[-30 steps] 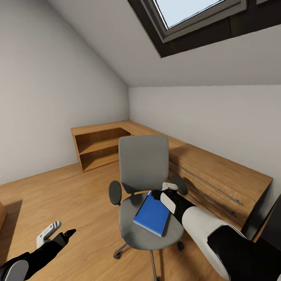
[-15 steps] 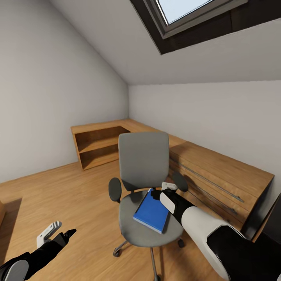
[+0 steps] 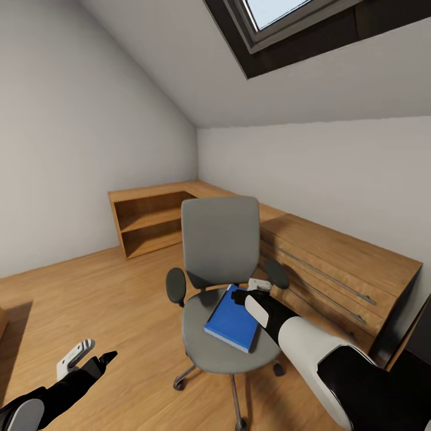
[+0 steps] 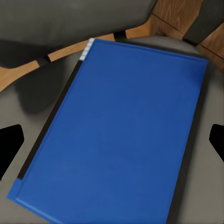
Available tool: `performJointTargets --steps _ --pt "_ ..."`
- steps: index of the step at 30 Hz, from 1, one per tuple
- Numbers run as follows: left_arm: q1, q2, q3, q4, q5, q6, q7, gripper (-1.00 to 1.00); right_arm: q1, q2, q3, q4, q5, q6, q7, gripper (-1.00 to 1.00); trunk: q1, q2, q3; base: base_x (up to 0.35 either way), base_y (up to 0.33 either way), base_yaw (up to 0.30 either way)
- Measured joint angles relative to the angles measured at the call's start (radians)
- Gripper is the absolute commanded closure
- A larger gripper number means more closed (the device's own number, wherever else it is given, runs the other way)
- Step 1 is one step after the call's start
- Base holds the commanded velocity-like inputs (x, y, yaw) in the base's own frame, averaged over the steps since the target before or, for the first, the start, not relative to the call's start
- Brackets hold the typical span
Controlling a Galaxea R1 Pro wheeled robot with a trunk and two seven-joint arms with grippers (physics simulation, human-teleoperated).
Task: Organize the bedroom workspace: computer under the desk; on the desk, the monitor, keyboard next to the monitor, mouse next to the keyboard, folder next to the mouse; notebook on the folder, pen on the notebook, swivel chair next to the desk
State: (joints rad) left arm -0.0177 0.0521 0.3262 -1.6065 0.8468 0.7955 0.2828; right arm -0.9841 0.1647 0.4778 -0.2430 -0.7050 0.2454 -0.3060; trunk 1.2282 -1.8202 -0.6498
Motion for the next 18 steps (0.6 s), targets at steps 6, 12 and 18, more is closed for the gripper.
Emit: performJointTargets --steps 6,12,18 --pt "0.000 0.001 0.000 0.000 0.001 0.000 0.000 -1.00 0.000 0.000 0.000 0.000 0.000 0.000 0.000 -1.00 0.012 -0.021 -0.009 0.000 0.000 0.000" --pt "0.000 0.002 -0.001 0.000 0.000 -0.001 -0.004 -1.00 0.000 -0.001 0.000 0.000 0.000 0.000 0.000 -1.00 0.012 -0.021 -0.009 0.000 0.000 0.000" --pt "0.000 0.003 -0.001 0.000 -0.001 -0.003 -0.003 -1.00 0.000 -0.002 0.000 0.002 0.000 0.000 0.000 -1.00 0.011 -0.021 -0.009 0.119 0.000 0.000"
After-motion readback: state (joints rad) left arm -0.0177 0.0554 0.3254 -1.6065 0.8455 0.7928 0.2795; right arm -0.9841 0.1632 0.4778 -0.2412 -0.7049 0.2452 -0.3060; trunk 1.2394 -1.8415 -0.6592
